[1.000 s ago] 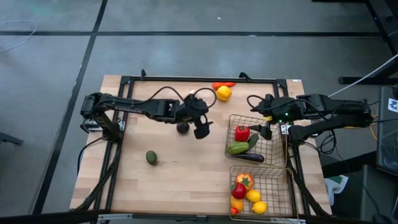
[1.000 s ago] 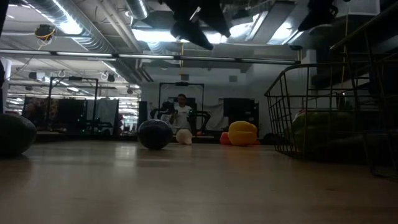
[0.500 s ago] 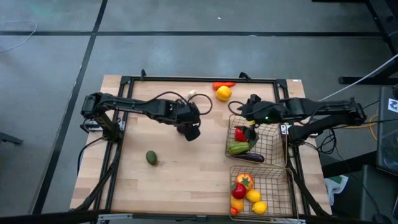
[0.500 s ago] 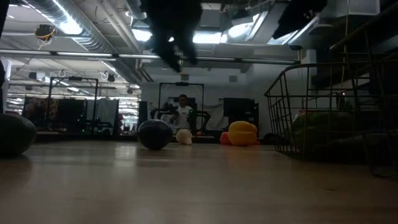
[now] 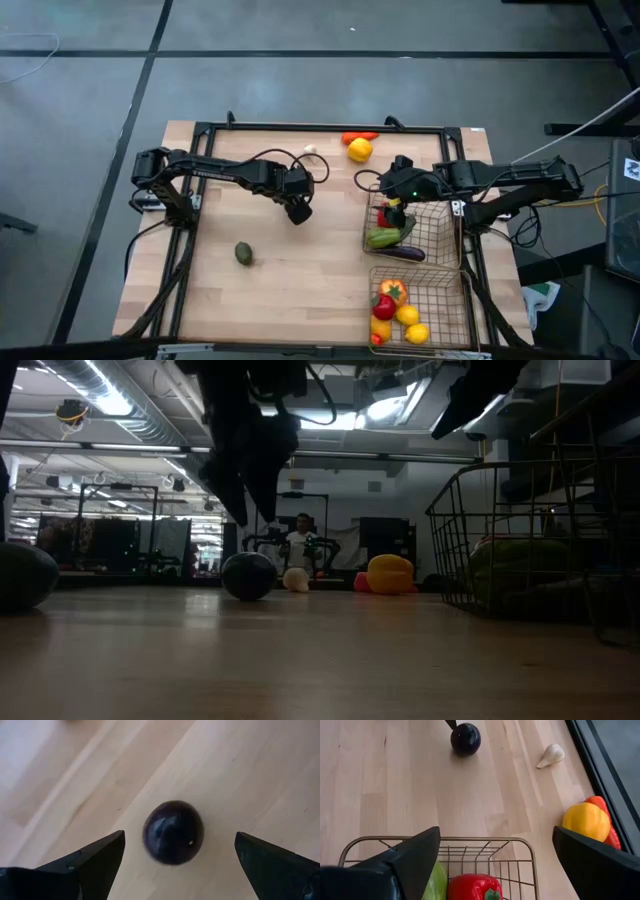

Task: Sort produce into baskets
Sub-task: Put the plum into the top wire basket

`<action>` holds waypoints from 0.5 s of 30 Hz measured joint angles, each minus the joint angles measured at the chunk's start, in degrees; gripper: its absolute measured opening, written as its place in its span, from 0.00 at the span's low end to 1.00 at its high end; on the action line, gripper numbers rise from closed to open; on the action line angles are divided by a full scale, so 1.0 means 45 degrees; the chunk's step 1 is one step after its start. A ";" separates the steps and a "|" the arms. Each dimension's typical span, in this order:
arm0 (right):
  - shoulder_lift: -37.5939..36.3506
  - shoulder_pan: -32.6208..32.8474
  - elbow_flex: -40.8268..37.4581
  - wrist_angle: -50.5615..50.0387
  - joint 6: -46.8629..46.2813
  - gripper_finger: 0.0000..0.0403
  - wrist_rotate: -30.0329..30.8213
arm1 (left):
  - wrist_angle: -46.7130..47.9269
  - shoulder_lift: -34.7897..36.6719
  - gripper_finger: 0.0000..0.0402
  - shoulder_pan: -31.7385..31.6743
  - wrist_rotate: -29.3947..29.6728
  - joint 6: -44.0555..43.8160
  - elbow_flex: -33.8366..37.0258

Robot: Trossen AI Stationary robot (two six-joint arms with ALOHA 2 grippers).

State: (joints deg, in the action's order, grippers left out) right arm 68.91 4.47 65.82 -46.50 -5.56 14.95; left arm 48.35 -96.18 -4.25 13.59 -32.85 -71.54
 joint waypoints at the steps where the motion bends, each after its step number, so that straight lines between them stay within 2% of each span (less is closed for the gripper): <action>1: 0.0013 0.0000 0.0000 -0.0014 0.0000 0.95 -0.0009 | -0.0254 0.0000 0.93 -0.0077 -0.0177 0.0030 0.0191; 6: -0.0002 0.0000 0.0000 -0.0010 0.0000 0.95 -0.0021 | -0.1034 0.0000 0.93 -0.0491 -0.1010 0.0040 0.1057; 15: -0.0002 0.0000 0.0000 -0.0005 0.0000 0.95 -0.0032 | -0.3089 0.0000 0.93 -0.0749 -0.1653 0.0031 0.2412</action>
State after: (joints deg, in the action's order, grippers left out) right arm 68.90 4.47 65.82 -46.52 -5.56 14.81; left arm 34.45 -96.18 -7.62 6.15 -32.71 -60.68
